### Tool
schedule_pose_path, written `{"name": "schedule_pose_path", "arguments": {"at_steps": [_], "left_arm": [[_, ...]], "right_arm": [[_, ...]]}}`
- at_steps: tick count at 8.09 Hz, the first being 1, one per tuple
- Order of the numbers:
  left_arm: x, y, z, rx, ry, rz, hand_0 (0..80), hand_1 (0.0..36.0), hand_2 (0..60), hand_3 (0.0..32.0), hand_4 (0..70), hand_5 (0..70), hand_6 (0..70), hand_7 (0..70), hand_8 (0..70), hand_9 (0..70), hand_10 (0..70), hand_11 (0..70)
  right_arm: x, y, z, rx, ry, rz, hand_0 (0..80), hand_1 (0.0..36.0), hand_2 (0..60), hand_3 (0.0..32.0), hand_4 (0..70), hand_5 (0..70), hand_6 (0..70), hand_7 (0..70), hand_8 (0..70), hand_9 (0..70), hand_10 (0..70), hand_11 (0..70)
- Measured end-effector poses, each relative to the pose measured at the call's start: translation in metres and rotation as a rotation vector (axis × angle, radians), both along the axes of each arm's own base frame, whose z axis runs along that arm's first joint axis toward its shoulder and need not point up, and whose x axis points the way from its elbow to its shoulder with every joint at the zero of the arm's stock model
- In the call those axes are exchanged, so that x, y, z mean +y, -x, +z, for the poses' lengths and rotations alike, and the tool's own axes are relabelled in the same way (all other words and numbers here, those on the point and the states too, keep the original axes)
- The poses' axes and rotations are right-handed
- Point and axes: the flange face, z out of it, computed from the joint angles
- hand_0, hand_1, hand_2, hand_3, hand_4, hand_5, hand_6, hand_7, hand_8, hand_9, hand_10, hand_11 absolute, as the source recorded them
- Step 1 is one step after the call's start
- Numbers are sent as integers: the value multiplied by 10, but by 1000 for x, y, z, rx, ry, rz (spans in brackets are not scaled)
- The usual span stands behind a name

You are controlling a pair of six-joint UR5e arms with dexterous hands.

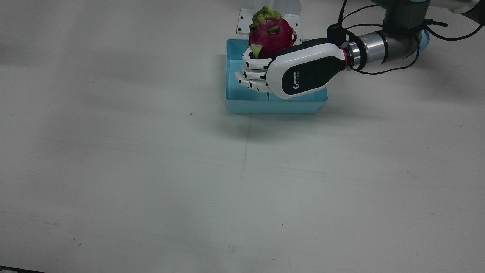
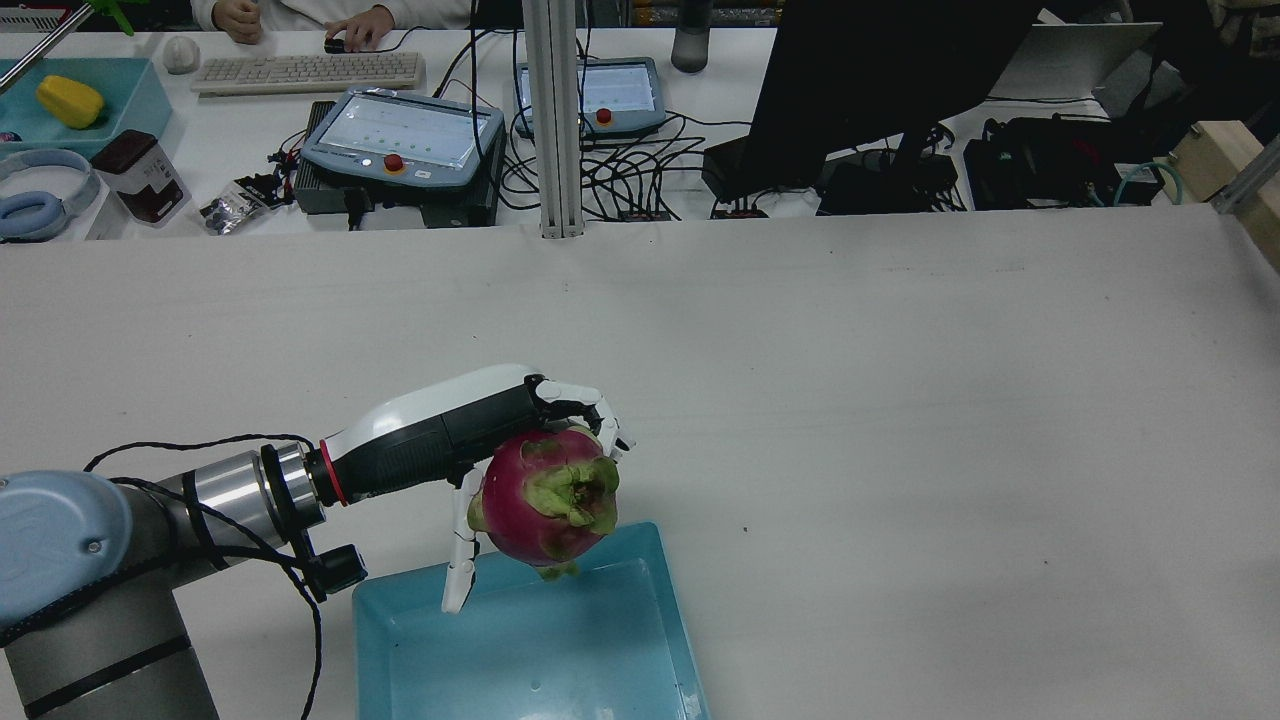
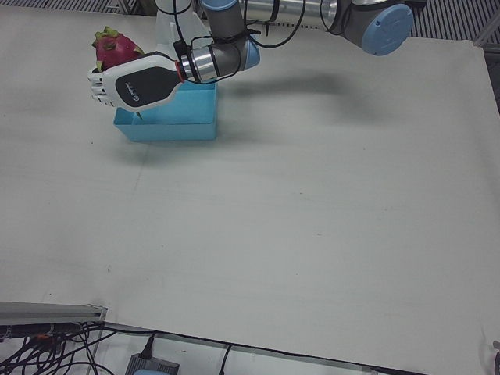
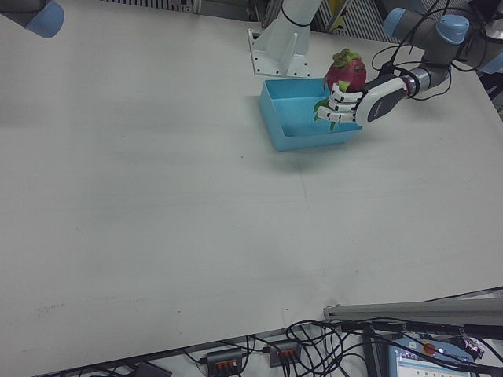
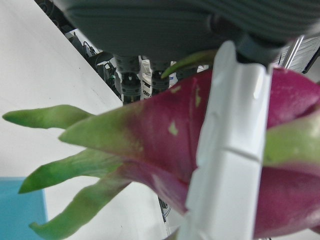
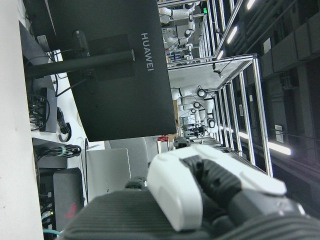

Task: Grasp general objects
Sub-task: 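Carry the dragon fruit over the light-blue tray with the left hand, then lower the dragon fruit into the tray and open the left hand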

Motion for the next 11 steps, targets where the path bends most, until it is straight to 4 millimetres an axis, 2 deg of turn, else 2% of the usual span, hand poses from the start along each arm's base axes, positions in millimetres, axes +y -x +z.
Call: {"name": "schedule_pose_path", "arguments": {"at_steps": [2, 3, 4, 5, 6, 7, 8, 9, 10, 11], "left_arm": [[19, -18, 2, -12, -2, 50, 521, 360, 600, 0, 391, 700, 338, 596, 198, 317, 106, 175], [29, -27, 4, -20, -4, 73, 520, 335, 600, 0, 370, 700, 323, 578, 175, 287, 93, 153], [36, -33, 4, -23, -6, 89, 523, 277, 600, 0, 341, 700, 289, 544, 147, 252, 80, 133], [41, -36, 3, -22, -9, 99, 543, 260, 449, 0, 273, 700, 190, 450, 83, 170, 45, 83], [46, -40, 2, -21, -10, 110, 555, 238, 270, 0, 192, 700, 143, 393, 49, 125, 35, 71], [50, -44, 2, -19, -12, 119, 537, 179, 32, 0, 65, 700, 106, 354, 14, 80, 34, 69], [52, -44, 1, -18, -15, 122, 537, 170, 0, 0, 0, 700, 76, 306, 5, 47, 23, 54], [53, -42, -1, -11, -19, 120, 537, 168, 0, 0, 0, 700, 65, 293, 3, 44, 4, 25], [53, -38, -6, -4, -22, 117, 534, 167, 0, 0, 0, 700, 61, 308, 2, 47, 0, 0], [54, -37, -8, 0, -24, 117, 542, 181, 0, 14, 29, 291, 52, 321, 0, 50, 0, 4]], "right_arm": [[0, 0, 0, 0, 0, 0, 0, 0, 0, 0, 0, 0, 0, 0, 0, 0, 0, 0], [0, 0, 0, 0, 0, 0, 0, 0, 0, 0, 0, 0, 0, 0, 0, 0, 0, 0], [0, 0, 0, 0, 0, -1, 0, 0, 0, 0, 0, 0, 0, 0, 0, 0, 0, 0], [0, 0, 0, 0, 0, -1, 0, 0, 0, 0, 0, 0, 0, 0, 0, 0, 0, 0], [0, 0, 0, 0, 0, -1, 0, 0, 0, 0, 0, 0, 0, 0, 0, 0, 0, 0], [0, 0, 0, 0, 0, 0, 0, 0, 0, 0, 0, 0, 0, 0, 0, 0, 0, 0], [0, 0, 0, -1, 0, 0, 0, 0, 0, 0, 0, 0, 0, 0, 0, 0, 0, 0], [0, 0, 0, -1, -1, 0, 0, 0, 0, 0, 0, 0, 0, 0, 0, 0, 0, 0], [0, 0, 0, 0, -1, 0, 0, 0, 0, 0, 0, 0, 0, 0, 0, 0, 0, 0], [0, 0, 0, 0, -1, -1, 0, 0, 0, 0, 0, 0, 0, 0, 0, 0, 0, 0]]}}
